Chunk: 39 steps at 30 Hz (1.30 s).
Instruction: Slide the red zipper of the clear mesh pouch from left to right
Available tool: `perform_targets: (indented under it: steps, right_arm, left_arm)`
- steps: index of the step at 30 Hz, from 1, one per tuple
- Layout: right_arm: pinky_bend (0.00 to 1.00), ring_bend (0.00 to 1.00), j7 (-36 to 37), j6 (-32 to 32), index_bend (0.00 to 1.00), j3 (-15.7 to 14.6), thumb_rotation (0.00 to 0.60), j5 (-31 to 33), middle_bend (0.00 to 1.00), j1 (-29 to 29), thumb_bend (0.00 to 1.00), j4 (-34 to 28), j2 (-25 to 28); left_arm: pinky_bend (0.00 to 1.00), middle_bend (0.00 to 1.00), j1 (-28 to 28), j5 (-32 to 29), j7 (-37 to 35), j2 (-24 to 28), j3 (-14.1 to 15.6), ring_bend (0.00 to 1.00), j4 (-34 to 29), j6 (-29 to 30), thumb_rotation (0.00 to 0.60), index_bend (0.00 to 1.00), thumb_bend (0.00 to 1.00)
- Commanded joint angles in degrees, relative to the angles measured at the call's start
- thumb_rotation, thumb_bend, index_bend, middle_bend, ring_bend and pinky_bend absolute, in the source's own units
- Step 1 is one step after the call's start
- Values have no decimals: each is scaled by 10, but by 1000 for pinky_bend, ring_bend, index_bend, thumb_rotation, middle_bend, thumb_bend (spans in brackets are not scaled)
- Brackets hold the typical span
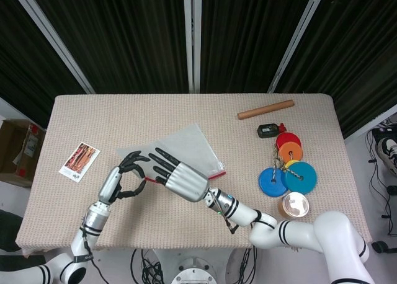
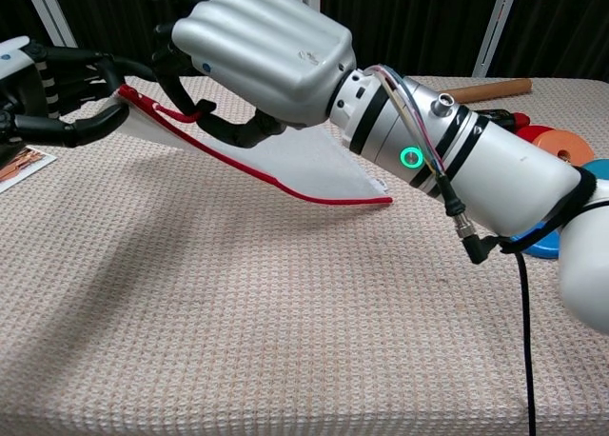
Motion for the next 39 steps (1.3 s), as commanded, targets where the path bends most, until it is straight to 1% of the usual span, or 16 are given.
perform_targets:
  steps: [1,9,13,21,30,39]
  right_arm:
    - [0,49,-6,1,967,-3,600,-4,319,-1,541,4,-3]
    - [0,49,-21,6,970,-16,600,-12,316,-16,541,-4,16]
    - [0,50,-30,12,972,-26,600,-13,317,-32,544,-16,38]
    - [0,49,-40,33,975,-57,600,-7,322,-87,546,-48,98]
    - [0,49,-34,59,975,-84,600,6,324,-150,545,-54,155]
    - [0,49,-10,68,975,-92,600,11,322,-185,546,-33,170]
  left_arm:
    - [151,271,1,-3,-18,5,-1,104,-9,-3,600,690,502]
    - [151,271,5,-13,-62,11,-7,104,-17,-4,600,693,511]
    - [151,271,8,-17,-64,11,-9,104,-9,-3,600,693,511]
    - [151,271,17,-26,-43,2,-13,104,26,3,600,693,510]
    - [151,271,27,-38,-40,-10,-14,103,67,4,600,694,511]
    - [151,271,31,-45,-28,-29,-17,103,105,0,600,694,511]
